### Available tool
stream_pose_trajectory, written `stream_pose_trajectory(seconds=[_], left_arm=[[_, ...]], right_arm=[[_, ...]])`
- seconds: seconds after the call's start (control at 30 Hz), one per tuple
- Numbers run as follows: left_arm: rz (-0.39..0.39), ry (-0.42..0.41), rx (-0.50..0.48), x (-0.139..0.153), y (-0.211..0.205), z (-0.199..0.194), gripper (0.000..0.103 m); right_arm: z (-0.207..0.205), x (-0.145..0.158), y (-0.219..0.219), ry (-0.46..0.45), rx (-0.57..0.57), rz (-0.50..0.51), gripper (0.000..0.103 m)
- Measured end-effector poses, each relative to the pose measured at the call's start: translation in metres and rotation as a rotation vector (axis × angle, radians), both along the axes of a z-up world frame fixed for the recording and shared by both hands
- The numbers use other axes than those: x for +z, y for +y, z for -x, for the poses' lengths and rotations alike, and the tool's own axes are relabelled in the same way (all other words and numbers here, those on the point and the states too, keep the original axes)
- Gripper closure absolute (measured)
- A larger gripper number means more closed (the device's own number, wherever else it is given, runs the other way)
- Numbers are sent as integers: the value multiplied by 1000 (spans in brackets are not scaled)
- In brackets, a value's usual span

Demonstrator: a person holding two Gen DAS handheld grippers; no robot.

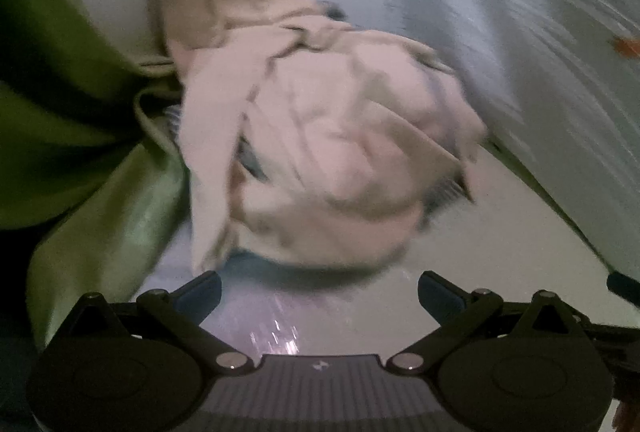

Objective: Fold clothes
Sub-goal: 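Grasp the beige shirt with both grippers and lift it from the pile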

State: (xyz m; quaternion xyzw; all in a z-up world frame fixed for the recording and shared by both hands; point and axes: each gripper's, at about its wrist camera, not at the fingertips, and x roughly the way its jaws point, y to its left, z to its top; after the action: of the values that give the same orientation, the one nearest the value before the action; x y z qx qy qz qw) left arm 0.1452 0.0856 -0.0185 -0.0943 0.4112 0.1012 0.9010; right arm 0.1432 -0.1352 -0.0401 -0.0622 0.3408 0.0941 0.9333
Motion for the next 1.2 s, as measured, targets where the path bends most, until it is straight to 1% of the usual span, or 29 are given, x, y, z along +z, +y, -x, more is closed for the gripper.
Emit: stream_pose_trajectory(seconds=[0.07, 0.1, 0.13, 0.17, 0.2, 0.23, 0.27, 0.3, 0.33, 0.37, 0.4, 0.47, 0.5, 0.53, 0.57, 0.6, 0.63, 0.67, 0.77, 0.93, 1.03, 1.07, 1.2], left_arm=[[30, 17, 27, -9, 12, -21, 2], [52, 26, 37, -14, 17, -32, 2], [73, 30, 50, -18, 21, -39, 6], [90, 31, 60, -20, 24, -45, 9], [106, 32, 70, -23, 27, -51, 10], [118, 31, 79, -26, 30, -57, 16], [124, 31, 83, -29, 31, -60, 24], [130, 31, 86, -31, 32, -63, 29], [136, 31, 91, -33, 34, -66, 39], [141, 32, 99, -34, 35, -67, 47], [142, 33, 109, -35, 37, -68, 49], [139, 32, 113, -36, 38, -68, 60], [134, 32, 114, -36, 37, -67, 64], [129, 32, 114, -36, 37, -67, 74], [124, 32, 114, -36, 37, -66, 82], [119, 30, 109, -35, 36, -65, 82], [116, 27, 105, -33, 35, -64, 87], [122, 19, 103, -31, 35, -61, 90], [132, -4, 86, -24, 31, -52, 96], [112, -53, 26, -5, 12, -31, 96], [125, -84, -27, 10, -5, -12, 96], [133, -89, -54, 14, -15, -4, 97], [179, -37, -196, 9, -82, 38, 97]], right_arm=[[-29, -4, 13, -16, 29, -9, 3], [-41, -7, 19, -20, 49, -17, 9], [-52, -9, 25, -21, 67, -24, 17], [-64, -12, 31, -20, 86, -30, 21], [-76, -16, 37, -19, 104, -36, 27], [-86, -18, 42, -22, 123, -43, 33], [-94, -21, 48, -27, 142, -50, 35], [-102, -23, 53, -32, 162, -58, 38], [-108, -25, 59, -40, 179, -58, 41], [-114, -26, 64, -48, 196, -56, 43], [-119, -27, 69, -57, 213, -53, 43], [-126, -30, 80, -68, 238, -37, 44], [-129, -32, 83, -68, 253, -31, 46], [-131, -33, 87, -67, 270, -25, 52], [-133, -35, 90, -65, 287, -20, 57], [-135, -36, 93, -63, 304, -14, 75], [-135, -37, 94, -59, 320, -17, 95], [-133, -38, 95, -55, 336, -23, 97], [-119, -36, 90, -88, 347, -45, 99], [-88, -21, 65, -145, 289, -69, 99], [-63, -9, 41, -189, 234, -73, 100], [-53, -6, 31, -206, 210, -69, 100], [-12, 6, -7, -271, 113, -17, 100]])
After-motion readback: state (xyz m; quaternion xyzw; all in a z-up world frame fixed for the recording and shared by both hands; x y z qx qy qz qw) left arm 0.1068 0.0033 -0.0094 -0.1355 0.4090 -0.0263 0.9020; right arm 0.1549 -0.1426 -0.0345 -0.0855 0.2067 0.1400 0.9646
